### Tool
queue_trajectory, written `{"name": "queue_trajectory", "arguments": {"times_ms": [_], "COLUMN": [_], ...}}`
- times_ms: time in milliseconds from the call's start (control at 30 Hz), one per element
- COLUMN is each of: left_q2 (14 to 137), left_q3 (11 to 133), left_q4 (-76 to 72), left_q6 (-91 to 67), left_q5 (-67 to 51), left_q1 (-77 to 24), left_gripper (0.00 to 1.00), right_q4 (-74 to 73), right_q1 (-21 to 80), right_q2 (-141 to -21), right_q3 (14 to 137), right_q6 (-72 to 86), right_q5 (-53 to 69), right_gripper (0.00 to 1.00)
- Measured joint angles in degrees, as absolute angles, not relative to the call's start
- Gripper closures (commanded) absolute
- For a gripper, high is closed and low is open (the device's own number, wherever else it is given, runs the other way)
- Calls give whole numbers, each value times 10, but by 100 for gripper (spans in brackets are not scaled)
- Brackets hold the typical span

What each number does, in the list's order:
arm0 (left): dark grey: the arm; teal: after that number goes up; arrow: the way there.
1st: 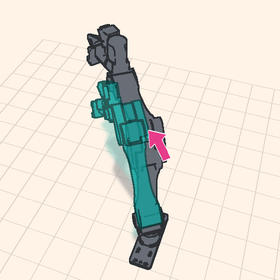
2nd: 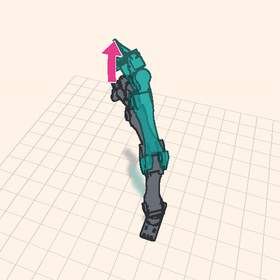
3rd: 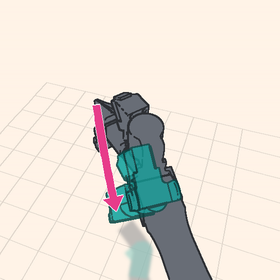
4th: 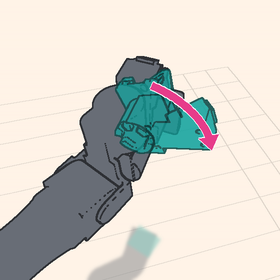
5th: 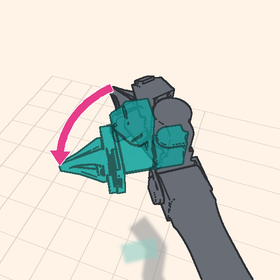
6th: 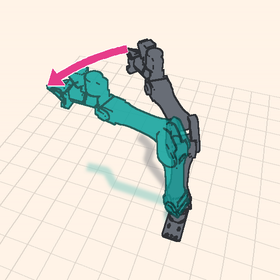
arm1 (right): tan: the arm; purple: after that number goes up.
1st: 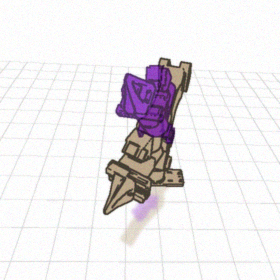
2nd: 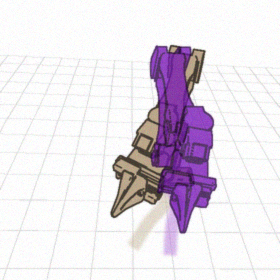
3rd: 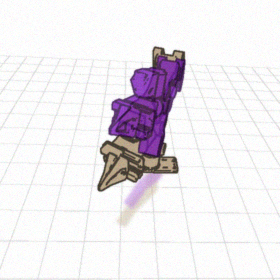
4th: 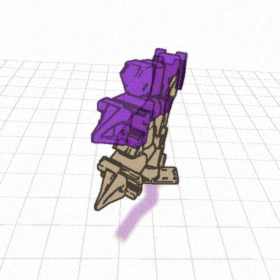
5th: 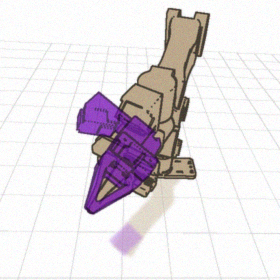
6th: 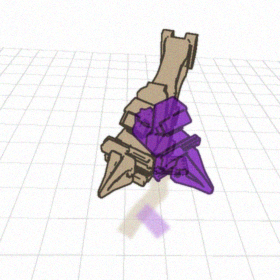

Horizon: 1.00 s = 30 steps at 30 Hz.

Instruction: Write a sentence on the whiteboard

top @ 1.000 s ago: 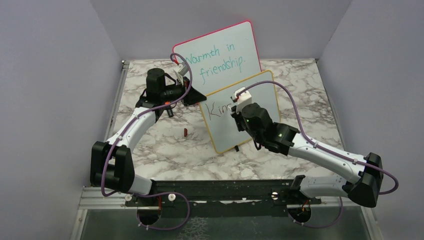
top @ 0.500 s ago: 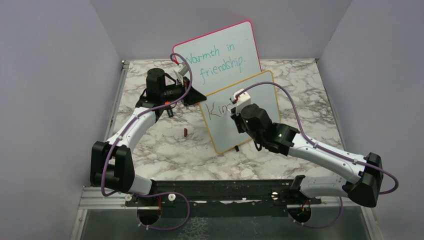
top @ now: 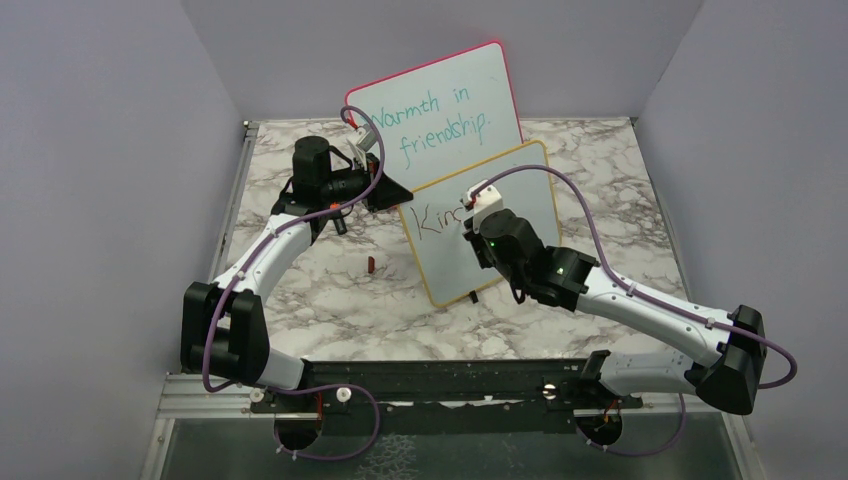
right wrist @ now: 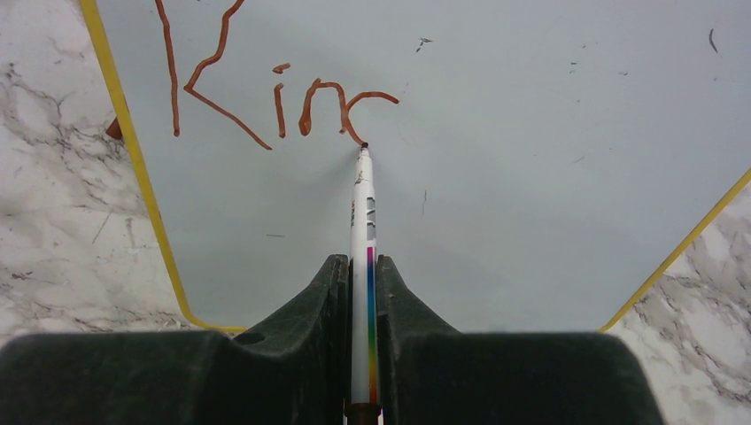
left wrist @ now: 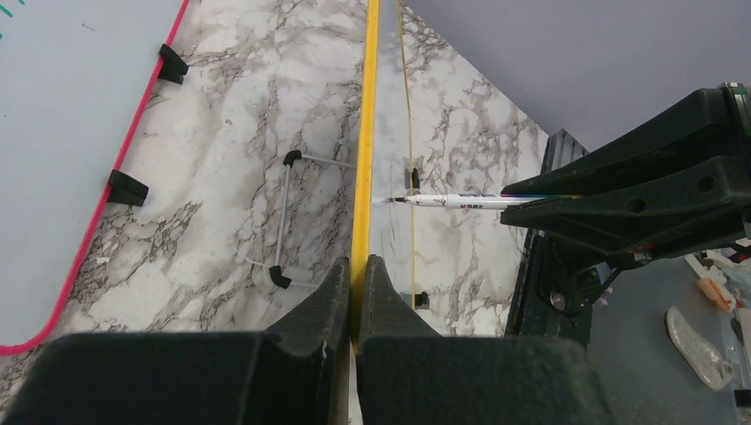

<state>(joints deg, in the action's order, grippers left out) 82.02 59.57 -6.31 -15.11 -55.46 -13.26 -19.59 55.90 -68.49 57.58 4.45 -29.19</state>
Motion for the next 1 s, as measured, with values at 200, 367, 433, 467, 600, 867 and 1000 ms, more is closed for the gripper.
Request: {"name": "queue_trajectory", "arguments": {"times_ms": [200,367,433,467,600,867,1000], "left_q2": [820,820,820,820,821,821,821], "left_q3": [596,596,596,596,596,597,598], "left_q4": [-63,-63,-63,-63,-63,-63,-62], "left_q6": [-151,-151,-151,-151,-151,-151,-151], "left_q5": [-555,-555,-555,-555,-555,-555,-555], "left_q1": [-133,-133,-133,-133,-133,-133,-133], "left_gripper": [100,100,100,100,100,100,100], "right_q4": [-194,-182,-174,-169,-156,-127,-115], "right_q1": [559,557,556,555,554,554,550], "right_q2": [-685,-685,-685,-685,-684,-675,-675], "right_q3": [576,576,576,576,576,576,576], "right_q6": [44,42,40,39,34,19,14], "right_q5": [-306,-312,-315,-316,-320,-322,-323], "right_gripper": [99,99,99,99,99,99,99]}}
